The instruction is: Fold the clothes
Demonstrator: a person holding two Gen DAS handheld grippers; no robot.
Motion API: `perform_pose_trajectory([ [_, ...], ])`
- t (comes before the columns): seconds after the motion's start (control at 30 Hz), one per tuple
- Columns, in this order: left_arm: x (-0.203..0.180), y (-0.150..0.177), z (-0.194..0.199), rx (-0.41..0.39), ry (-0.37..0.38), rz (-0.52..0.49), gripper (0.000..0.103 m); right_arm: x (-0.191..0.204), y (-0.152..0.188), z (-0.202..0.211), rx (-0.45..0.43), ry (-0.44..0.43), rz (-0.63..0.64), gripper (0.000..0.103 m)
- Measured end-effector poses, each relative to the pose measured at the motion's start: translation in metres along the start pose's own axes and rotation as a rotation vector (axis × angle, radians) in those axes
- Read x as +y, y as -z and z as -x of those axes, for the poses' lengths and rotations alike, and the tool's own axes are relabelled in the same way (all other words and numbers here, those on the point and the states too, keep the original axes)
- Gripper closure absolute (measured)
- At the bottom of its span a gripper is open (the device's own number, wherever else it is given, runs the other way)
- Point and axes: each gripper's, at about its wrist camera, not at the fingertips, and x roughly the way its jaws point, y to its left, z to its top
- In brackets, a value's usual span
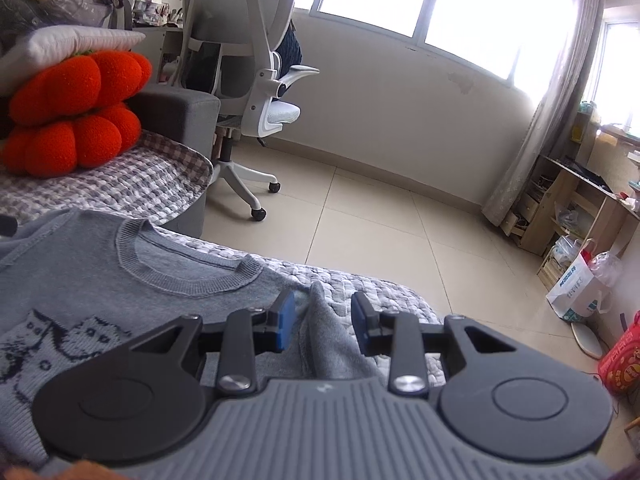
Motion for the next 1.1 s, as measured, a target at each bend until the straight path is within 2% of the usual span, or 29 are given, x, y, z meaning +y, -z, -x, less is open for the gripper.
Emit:
perform_pose_trajectory([
  [0.33,-0.007,0.032,0.04,0.063,0.052,0.065,0.062,-0.003,0.018,0.045,0.027,-0.043,-0.118,0.068],
  [0.53,-0.005,0.062,0.039,0.137,0.097,0.121,0.061,-0.005,0.038,0.059,0.063,-0.08,-0.179,0.066],
  [0.8,0.021,0.092,0.032,0.169,0.167,0.252,0.056,-0.015,0.07,0.052,0.148,-0.138,-0.333,0.064],
  [0.87,0.027,0.096,0.031,0.183,0.186,0.251,0.056,-0.015,0.083,0.052,0.154,-0.152,-0.353,0.064],
  [0.97,0.031,0.098,0.039,0.178,0.253,0.176,0.056,-0.015,0.101,0.059,0.185,-0.144,-0.337,0.064],
  [1.1,0.031,0.104,0.042,0.21,0.362,0.07,0.056,-0.032,0.106,0.073,0.185,-0.283,-0.383,0.061],
])
